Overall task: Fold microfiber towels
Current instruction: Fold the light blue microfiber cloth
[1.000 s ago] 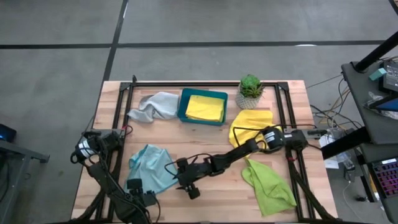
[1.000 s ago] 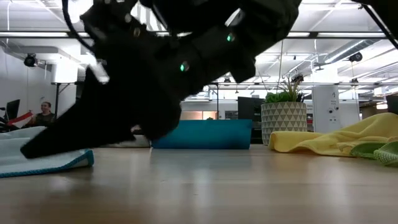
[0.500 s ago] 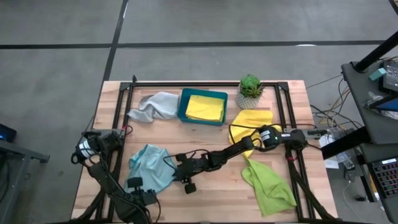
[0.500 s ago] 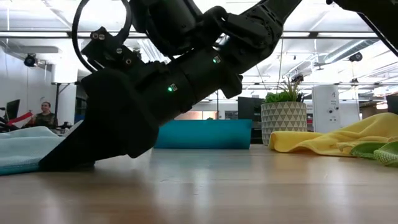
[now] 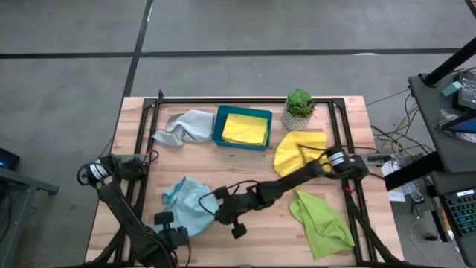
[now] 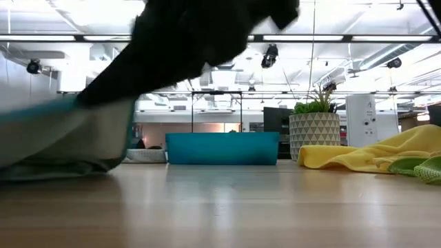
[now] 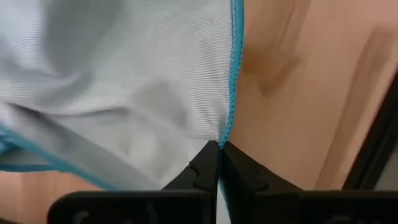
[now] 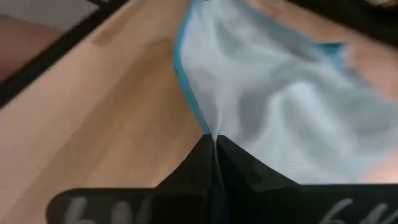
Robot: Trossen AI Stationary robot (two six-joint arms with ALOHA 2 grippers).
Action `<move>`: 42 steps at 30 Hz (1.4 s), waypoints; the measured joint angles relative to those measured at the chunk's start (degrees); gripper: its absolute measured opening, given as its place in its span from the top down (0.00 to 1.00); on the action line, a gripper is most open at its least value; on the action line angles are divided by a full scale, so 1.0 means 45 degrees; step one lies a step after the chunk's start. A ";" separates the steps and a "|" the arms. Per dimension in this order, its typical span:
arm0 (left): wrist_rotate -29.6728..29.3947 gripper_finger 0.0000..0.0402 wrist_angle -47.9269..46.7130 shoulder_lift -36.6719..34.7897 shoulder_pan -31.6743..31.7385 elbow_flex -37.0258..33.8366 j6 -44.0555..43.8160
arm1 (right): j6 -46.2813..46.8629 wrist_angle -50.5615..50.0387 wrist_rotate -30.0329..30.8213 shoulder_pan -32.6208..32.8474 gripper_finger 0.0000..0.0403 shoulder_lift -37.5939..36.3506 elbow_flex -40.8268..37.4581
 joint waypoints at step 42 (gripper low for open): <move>-0.8370 1.00 0.1619 -0.8190 0.3439 0.2059 1.0993 | 0.0332 -0.8109 0.4427 0.0063 0.98 -1.0819 0.0296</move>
